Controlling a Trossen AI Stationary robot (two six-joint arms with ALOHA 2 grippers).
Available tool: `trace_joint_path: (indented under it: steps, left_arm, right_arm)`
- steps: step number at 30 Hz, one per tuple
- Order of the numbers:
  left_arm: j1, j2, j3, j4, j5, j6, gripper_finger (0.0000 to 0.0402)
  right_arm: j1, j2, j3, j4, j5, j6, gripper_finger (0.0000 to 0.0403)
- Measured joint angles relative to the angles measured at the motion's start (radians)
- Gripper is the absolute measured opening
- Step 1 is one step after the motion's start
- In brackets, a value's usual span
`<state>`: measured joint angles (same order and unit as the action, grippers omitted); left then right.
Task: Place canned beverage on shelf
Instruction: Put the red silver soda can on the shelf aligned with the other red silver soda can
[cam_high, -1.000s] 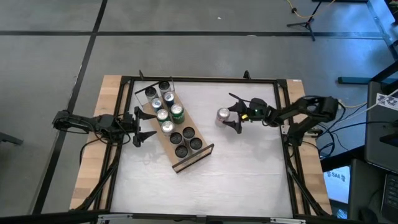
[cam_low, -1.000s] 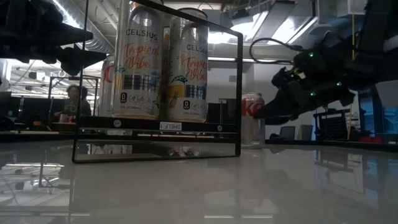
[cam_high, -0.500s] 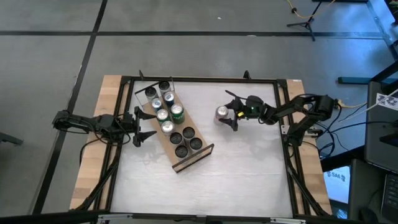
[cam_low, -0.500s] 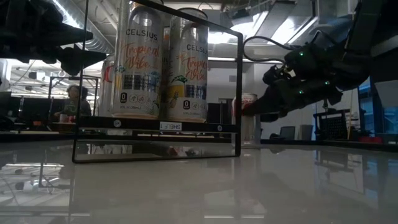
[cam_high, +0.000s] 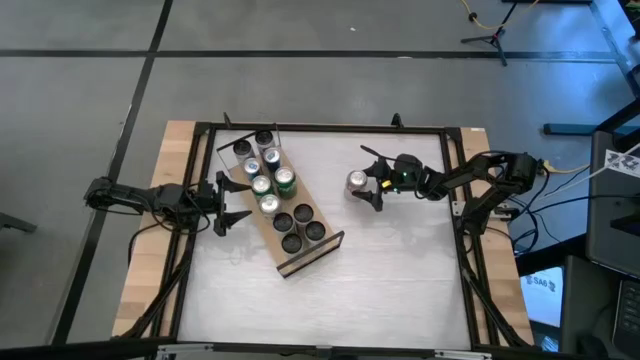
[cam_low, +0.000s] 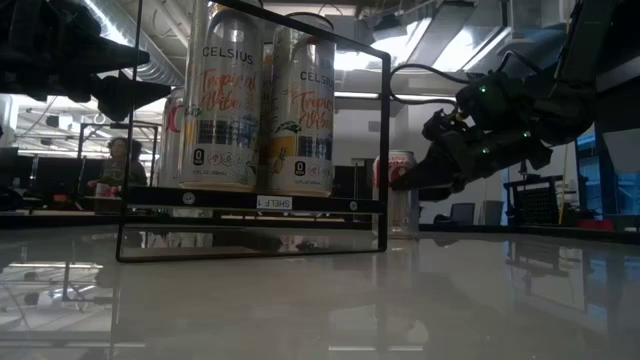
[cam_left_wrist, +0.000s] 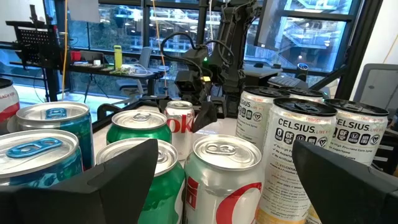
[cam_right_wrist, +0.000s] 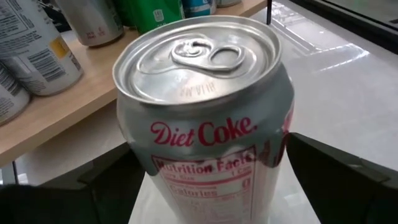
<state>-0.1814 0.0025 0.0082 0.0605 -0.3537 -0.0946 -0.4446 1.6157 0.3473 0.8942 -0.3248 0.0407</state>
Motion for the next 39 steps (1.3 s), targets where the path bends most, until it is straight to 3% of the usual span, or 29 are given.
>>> trace_joint_path:
  steps: [11, 26, 33, 39]
  left_arm:
    - [0.0, 0.0, 0.0, 0.0, 0.0, 0.0, 0.0362]
    - [0.0, 0.0, 0.0, 0.0, 0.0, 0.0, 0.0362]
    - [0.0, 0.0, 0.0, 0.0, 0.0, 0.0, 0.0362]
    - [0.0, 0.0, 0.0, 0.0, 0.0, 0.0, 0.0362]
  right_arm:
    - [0.013, 0.0, 0.0, -0.004, 0.02, -0.019, 0.0374]
    - [0.235, 0.0, 0.0, -0.001, 0.484, 0.124, 0.0374]
    - [0.272, 0.0, 0.0, -0.006, 0.612, 0.213, 0.0374]
    - [0.297, 0.0, 0.0, -0.006, 0.66, 0.296, 0.0374]
